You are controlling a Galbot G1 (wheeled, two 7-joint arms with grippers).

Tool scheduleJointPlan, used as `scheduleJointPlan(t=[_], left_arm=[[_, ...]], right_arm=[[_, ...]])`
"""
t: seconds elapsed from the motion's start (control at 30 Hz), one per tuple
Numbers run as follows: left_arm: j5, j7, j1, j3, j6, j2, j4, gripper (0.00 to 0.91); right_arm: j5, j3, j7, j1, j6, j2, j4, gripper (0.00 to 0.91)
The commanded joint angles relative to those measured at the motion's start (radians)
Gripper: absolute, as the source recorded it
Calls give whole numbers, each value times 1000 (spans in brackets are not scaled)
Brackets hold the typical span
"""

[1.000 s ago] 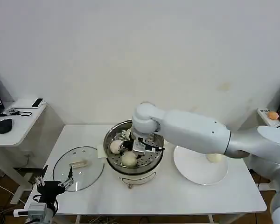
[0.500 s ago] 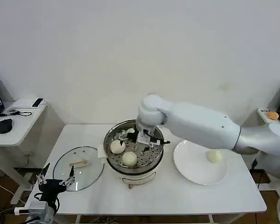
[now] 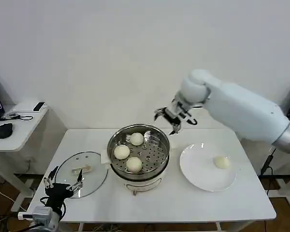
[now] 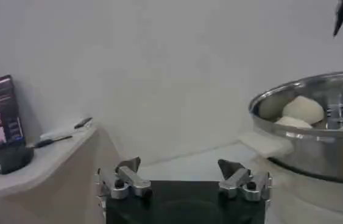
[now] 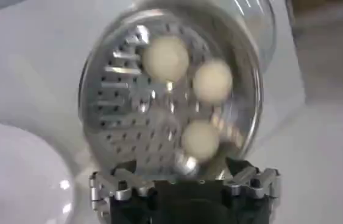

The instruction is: Take steamed baozi put them in steamer then cover it.

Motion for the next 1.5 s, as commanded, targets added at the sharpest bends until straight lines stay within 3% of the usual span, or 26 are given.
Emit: scheduleJointPlan(t=[0.03,0.2,0.63,0.97,1.1,1.2,1.5], left_arm=[[-6,7,0,4,2,6,-4,907],[-7,7,6,6,3,7,-12,907],[-13,5,38,0,7,-6,-38,907],[-14,3,59,-5,7,-5,-49,907],[-11,3,64,-4,6,-10,-54,907],[-9,3,65,-6,6,-12,-58,907],[-6,4,63,-13,4,-14,-55,907]], right_arm=[[45,43,-52,-17,-257,-102,-160,907],[-30,56,-64,-76,-245,-110,-227,907],[-268,270,-43,-380,-178,-87,-320,907],[-283,284,-42,-470,-159,-135,-293,907],[-316,297,-10,-492,-145,-136,-311,907],[-338,309,66,-502,-155,-126,-340,907],[-356,312,55,-511,-148,-107,-359,907]])
